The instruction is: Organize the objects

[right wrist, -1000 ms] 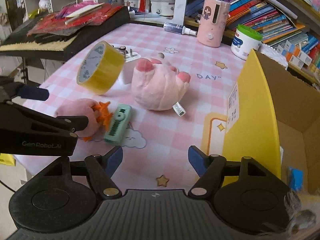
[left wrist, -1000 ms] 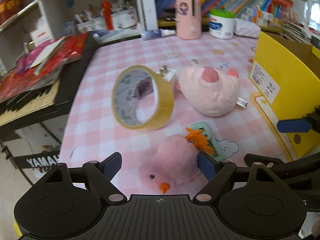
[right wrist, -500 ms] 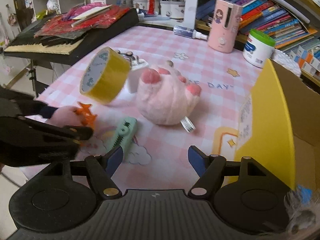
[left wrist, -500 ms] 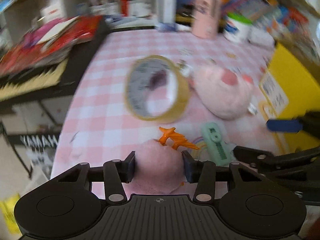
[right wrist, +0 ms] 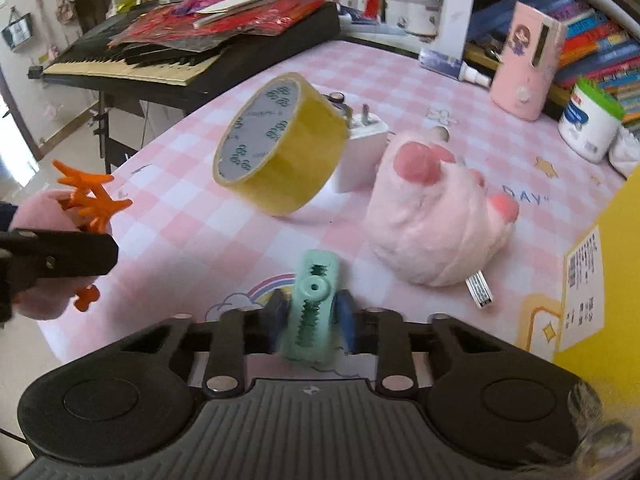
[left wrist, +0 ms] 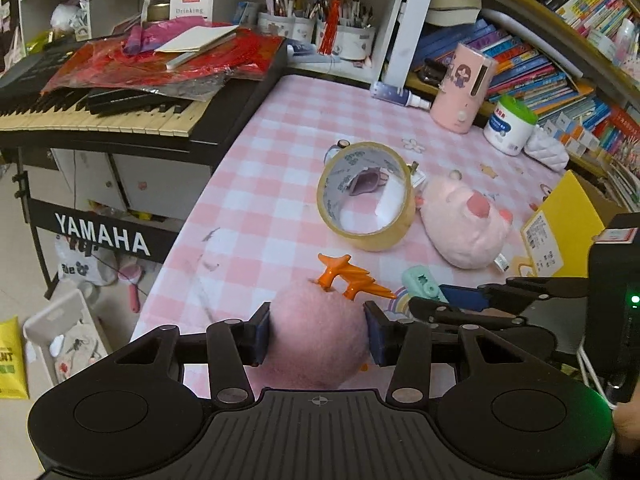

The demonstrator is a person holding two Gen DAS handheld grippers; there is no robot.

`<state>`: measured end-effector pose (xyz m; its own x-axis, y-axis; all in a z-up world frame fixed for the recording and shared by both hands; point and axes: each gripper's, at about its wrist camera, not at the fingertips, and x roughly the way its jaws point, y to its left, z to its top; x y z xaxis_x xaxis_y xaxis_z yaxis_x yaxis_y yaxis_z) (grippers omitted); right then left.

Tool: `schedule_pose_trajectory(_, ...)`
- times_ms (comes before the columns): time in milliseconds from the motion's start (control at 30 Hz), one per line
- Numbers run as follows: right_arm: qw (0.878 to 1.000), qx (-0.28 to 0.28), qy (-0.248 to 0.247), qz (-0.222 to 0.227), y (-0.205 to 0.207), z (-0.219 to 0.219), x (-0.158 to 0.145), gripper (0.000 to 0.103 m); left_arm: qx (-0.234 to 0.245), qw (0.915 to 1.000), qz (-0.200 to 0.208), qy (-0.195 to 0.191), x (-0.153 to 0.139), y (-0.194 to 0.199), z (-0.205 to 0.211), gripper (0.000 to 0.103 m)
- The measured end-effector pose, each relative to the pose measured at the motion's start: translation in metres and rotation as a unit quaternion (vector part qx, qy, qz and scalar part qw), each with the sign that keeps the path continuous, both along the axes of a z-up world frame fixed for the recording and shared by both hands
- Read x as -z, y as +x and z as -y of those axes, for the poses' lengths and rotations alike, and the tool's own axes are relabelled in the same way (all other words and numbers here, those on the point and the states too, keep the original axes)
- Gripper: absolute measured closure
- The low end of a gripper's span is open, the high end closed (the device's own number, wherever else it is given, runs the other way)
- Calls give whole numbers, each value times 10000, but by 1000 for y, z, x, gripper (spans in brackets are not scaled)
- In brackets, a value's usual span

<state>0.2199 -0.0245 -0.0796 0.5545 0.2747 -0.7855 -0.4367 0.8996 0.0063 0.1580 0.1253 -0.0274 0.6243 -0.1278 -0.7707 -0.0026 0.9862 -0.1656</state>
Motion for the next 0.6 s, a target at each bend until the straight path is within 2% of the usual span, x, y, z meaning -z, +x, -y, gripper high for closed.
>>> schedule_pose_trajectory(133,9999,118,60,1,-4,3,-5,80,34,9999,108,-91,-6,-5,0,58)
schedule_pose_trajectory(300,9987,301,359,214,-20,16,-33,80,15,9975,263,-655,-14,-14,-5,58)
schedule_pose_trajectory(433,9972,473,462,336,-40,26,-54,80,160,9960,406,-783,-20,-30,-1,58)
schedule_pose_trajectory(600,9953,640,324,645,-75,32,-71,80,400,9946,481,-826,-23,-51,3,58)
